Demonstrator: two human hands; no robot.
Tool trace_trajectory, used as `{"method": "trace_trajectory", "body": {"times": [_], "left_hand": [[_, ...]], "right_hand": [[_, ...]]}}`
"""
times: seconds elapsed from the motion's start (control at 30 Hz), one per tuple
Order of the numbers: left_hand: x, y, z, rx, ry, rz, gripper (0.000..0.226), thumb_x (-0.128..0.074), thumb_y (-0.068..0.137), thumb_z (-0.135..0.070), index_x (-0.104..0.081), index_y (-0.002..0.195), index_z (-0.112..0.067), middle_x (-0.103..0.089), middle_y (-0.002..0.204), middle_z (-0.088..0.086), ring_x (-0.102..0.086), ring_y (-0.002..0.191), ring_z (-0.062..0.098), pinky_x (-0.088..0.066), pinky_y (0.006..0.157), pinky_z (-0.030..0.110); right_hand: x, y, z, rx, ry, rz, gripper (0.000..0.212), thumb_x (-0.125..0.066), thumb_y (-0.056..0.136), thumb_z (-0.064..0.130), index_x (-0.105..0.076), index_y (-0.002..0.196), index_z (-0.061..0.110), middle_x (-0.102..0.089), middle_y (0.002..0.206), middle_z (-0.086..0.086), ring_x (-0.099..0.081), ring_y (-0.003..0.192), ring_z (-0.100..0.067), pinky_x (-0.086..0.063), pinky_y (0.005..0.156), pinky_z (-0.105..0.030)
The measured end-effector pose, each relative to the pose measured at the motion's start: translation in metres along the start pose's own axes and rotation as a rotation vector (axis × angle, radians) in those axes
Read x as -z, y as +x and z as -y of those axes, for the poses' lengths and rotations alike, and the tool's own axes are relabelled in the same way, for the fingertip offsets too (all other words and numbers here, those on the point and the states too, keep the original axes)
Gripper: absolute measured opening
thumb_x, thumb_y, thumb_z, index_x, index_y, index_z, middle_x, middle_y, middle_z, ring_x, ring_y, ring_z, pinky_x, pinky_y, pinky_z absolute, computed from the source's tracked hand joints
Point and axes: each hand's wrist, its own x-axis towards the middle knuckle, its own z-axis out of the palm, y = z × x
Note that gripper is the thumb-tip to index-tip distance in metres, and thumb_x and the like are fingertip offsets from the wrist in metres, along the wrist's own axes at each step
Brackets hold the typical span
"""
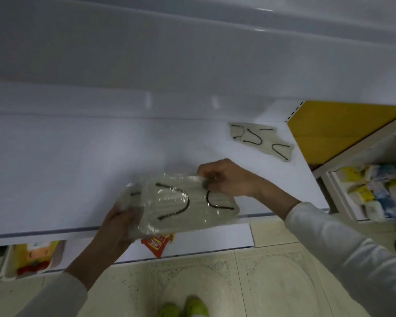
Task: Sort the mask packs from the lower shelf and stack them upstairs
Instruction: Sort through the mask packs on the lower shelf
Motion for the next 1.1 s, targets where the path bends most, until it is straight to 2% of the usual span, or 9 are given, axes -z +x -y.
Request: {"method": "trace_trajectory", "body": {"times": [0.1, 0.2, 0.33, 0.4, 0.47, 0.57, 0.73, 0.9, 1.1], "left_hand": [[-0.007, 0.002, 0.003, 0.026, -0.06, 0.069, 0.032, -0.052, 0.079, -0.004, -0.064, 0.104, -0.018, -0.065, 0.096, 0.019, -0.069, 0.075, 0.03, -0.053, 0.046, 0.038], [-0.019, 0.0, 0.005, 0.054, -0.031, 0.073, 0.032, -0.032, 0.094, -0.01, -0.058, 0.109, -0.021, -0.072, 0.088, 0.009, -0.07, 0.069, 0.025, -0.053, 0.042, 0.034], [-0.026, 0.001, 0.005, 0.16, -0.026, 0.037, 0.051, -0.031, 0.091, -0.056, -0.062, 0.103, -0.017, -0.072, 0.086, 0.014, -0.068, 0.069, 0.029, -0.052, 0.043, 0.032], [-0.028, 0.002, 0.003, 0.177, -0.005, 0.041, 0.063, -0.054, 0.071, -0.069, -0.062, 0.105, -0.016, -0.072, 0.089, 0.016, -0.068, 0.074, 0.031, -0.053, 0.046, 0.032], [-0.03, 0.002, 0.002, 0.145, 0.057, 0.065, 0.059, -0.078, 0.061, -0.045, -0.062, 0.107, -0.012, -0.07, 0.096, 0.019, -0.07, 0.073, 0.03, -0.053, 0.045, 0.034], [-0.033, 0.004, 0.006, 0.123, 0.089, 0.051, 0.034, -0.057, 0.073, -0.005, -0.06, 0.106, -0.006, -0.072, 0.086, 0.014, -0.071, 0.07, 0.026, -0.054, 0.045, 0.034], [-0.048, 0.012, 0.018, 0.097, 0.104, 0.017, 0.026, -0.053, 0.077, -0.001, -0.06, 0.102, -0.005, -0.072, 0.079, 0.009, -0.071, 0.068, 0.024, -0.054, 0.046, 0.035], [-0.071, 0.02, 0.038, 0.104, 0.064, -0.059, 0.027, -0.059, 0.071, -0.004, -0.064, 0.098, -0.005, -0.07, 0.086, 0.016, -0.07, 0.071, 0.031, -0.055, 0.05, 0.04], [-0.116, 0.023, 0.067, 0.036, 0.006, -0.163, 0.015, -0.058, 0.07, -0.004, -0.069, 0.078, -0.009, -0.07, 0.074, 0.009, -0.07, 0.067, 0.026, -0.055, 0.045, 0.037]], "right_hand": [[-0.012, 0.006, -0.002, 0.006, -0.357, -0.04, 0.01, -0.057, 0.085, 0.012, -0.061, 0.094, 0.014, -0.054, 0.064, 0.007, -0.053, 0.067, -0.016, -0.045, 0.065, -0.031], [-0.018, 0.008, -0.003, 0.003, -0.453, -0.096, 0.011, -0.054, 0.087, 0.016, -0.058, 0.097, 0.017, -0.057, 0.078, 0.004, -0.052, 0.076, -0.02, -0.039, 0.063, -0.029], [-0.02, 0.009, -0.005, -0.011, -0.5, -0.108, 0.023, -0.053, 0.086, 0.015, -0.059, 0.108, 0.017, -0.062, 0.099, -0.001, -0.057, 0.091, -0.023, -0.039, 0.066, -0.029], [-0.021, 0.009, -0.005, 0.004, -0.486, -0.098, 0.025, -0.053, 0.086, 0.014, -0.06, 0.109, 0.017, -0.062, 0.099, -0.001, -0.058, 0.091, -0.023, -0.044, 0.068, -0.031], [-0.023, 0.008, -0.005, 0.027, -0.468, -0.084, 0.026, -0.053, 0.086, 0.013, -0.061, 0.11, 0.017, -0.063, 0.098, -0.001, -0.059, 0.091, -0.023, -0.048, 0.07, -0.033], [-0.025, 0.009, -0.013, 0.04, -0.468, -0.057, 0.03, -0.053, 0.086, 0.012, -0.061, 0.114, 0.016, -0.064, 0.101, -0.003, -0.06, 0.093, -0.024, -0.05, 0.074, -0.036], [-0.011, -0.013, -0.042, 0.039, -0.323, -0.241, 0.041, -0.062, 0.085, 0.013, -0.058, 0.126, 0.011, -0.065, 0.117, -0.009, -0.059, 0.107, -0.025, -0.047, 0.091, -0.034], [0.032, -0.056, -0.122, -0.299, -0.229, -0.492, 0.027, -0.057, 0.092, 0.014, -0.065, 0.118, 0.011, -0.065, 0.12, -0.008, -0.06, 0.108, -0.025, -0.043, 0.093, -0.026], [0.101, -0.086, -0.222, -0.611, -0.307, -0.623, 0.027, -0.05, 0.094, 0.011, -0.065, 0.116, 0.004, -0.061, 0.125, -0.016, -0.056, 0.113, -0.033, -0.045, 0.092, -0.035]]}}
